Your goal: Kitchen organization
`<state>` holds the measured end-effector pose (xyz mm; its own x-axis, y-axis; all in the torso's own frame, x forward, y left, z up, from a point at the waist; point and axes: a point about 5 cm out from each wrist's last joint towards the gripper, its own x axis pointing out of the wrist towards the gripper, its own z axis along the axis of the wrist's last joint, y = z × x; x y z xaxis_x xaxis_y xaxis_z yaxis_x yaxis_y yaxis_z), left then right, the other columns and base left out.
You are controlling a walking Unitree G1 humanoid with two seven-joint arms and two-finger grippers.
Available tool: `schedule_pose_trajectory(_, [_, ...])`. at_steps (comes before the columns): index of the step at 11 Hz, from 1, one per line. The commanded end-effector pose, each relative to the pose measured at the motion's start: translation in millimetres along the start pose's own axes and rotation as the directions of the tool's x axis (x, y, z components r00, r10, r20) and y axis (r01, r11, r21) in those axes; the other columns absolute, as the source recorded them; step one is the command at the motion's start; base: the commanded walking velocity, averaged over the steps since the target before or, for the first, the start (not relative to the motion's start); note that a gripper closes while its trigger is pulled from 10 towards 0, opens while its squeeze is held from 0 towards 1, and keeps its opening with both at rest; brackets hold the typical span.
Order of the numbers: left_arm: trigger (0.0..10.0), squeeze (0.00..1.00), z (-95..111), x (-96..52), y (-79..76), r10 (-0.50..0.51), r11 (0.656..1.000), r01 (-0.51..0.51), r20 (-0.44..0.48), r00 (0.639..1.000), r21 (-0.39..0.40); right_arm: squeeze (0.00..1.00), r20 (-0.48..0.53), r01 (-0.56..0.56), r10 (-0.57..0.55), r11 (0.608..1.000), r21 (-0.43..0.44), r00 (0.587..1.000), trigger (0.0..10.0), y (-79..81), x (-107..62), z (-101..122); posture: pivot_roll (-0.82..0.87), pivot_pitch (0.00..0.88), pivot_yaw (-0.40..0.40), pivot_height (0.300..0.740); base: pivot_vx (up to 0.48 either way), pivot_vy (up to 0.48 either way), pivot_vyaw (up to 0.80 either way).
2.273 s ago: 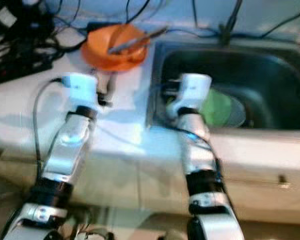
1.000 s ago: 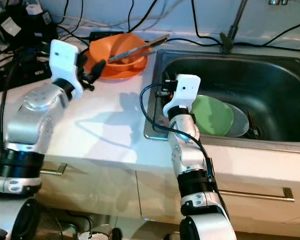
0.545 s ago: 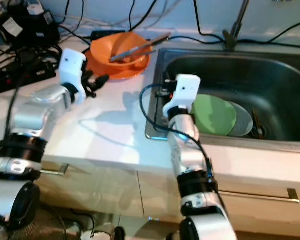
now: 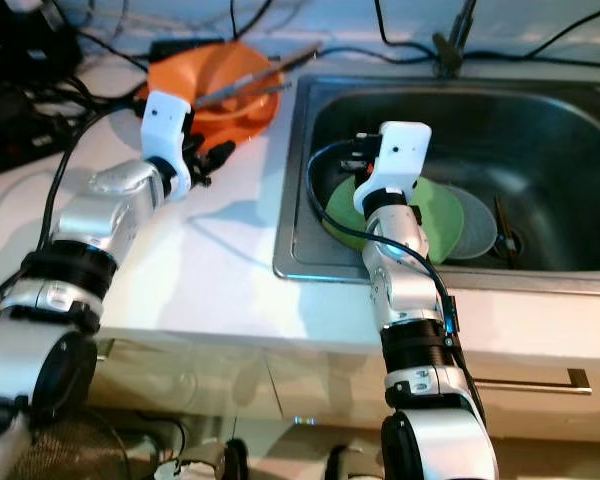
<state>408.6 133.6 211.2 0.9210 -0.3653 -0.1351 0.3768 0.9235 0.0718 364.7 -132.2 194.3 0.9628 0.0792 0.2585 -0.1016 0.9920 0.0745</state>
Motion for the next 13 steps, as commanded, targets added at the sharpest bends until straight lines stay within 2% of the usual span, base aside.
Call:
schedule_pose_trajectory(1, [10.0, 0.00, 3, 0.2, 4.1, 0.018, 1.000, -0.019, 0.004, 1.000, 0.013, 0.00, 0.000, -0.026, 0.026, 1.000, 0.011, 1.000, 10.0, 6.6, -0.3, 2, 0.02, 0.187, 0.061, 0.740, 0.000, 0.000, 0.00])
schedule_pose_trajectory(5, [10.0, 0.00, 16, 5.9, 7.0, 0.042, 0.998, -0.043, 0.031, 0.999, 0.038, 0.00, -0.053, -0.006, 0.008, 0.999, 0.048, 0.999, 10.0, 9.7, -23.8, -14, 0.00, 0.187, 0.078, 0.740, 0.000, 0.000, 0.00])
schedule_pose_trajectory(8, [10.0, 0.00, 14, 7.1, 11.8, 0.087, 0.995, -0.086, -0.013, 0.996, 0.042, 0.00, -0.074, 0.002, 0.003, 0.998, 0.062, 0.997, 10.0, 13.7, -33.7, -18, -0.02, 0.179, 0.092, 0.740, 0.000, 0.000, 0.00])
schedule_pose_trajectory(12, [10.0, 0.00, 22, 12.2, 6.7, 0.108, 0.991, -0.102, -0.064, 0.992, 0.091, 0.00, -0.106, 0.017, -0.009, 0.997, 0.077, 0.994, 10.0, 17.1, -48.0, -21, -0.04, 0.215, 0.104, 0.740, 0.000, 0.000, 0.00])
schedule_pose_trajectory(13, [10.0, 0.00, 23, 12.9, 5.1, 0.092, 0.994, -0.086, -0.089, 0.992, 0.067, 0.00, -0.113, 0.021, -0.012, 0.997, 0.081, 0.994, 10.0, 17.4, -49.6, -22, -0.04, 0.224, 0.110, 0.740, 0.000, 0.000, 0.00])
